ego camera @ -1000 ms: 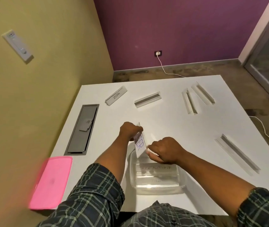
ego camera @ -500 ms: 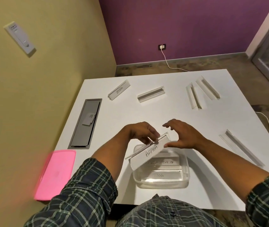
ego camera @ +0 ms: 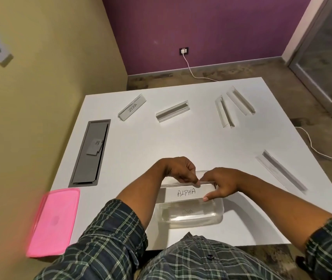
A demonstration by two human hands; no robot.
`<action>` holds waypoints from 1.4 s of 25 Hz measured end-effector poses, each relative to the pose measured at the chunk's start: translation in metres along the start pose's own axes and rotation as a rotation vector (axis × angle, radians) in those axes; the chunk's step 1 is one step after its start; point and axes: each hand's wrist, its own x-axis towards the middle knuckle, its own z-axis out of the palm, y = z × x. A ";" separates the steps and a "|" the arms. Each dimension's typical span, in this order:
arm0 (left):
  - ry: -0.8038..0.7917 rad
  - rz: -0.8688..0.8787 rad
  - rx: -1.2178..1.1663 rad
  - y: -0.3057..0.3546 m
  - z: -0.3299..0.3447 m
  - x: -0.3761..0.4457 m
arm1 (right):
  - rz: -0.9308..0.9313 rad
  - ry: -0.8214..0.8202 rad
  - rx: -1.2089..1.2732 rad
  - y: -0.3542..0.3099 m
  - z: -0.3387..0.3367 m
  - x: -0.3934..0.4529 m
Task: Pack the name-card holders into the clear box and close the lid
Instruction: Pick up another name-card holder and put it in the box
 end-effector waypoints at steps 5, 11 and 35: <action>-0.030 -0.112 0.053 0.000 -0.003 0.004 | -0.065 -0.019 -0.147 0.006 -0.008 -0.007; -0.022 -0.274 0.288 -0.020 -0.015 -0.006 | -0.084 -0.061 -0.451 0.012 -0.006 -0.008; 0.064 -0.242 0.876 -0.069 0.038 0.004 | 0.030 -0.374 -0.747 -0.029 0.049 0.032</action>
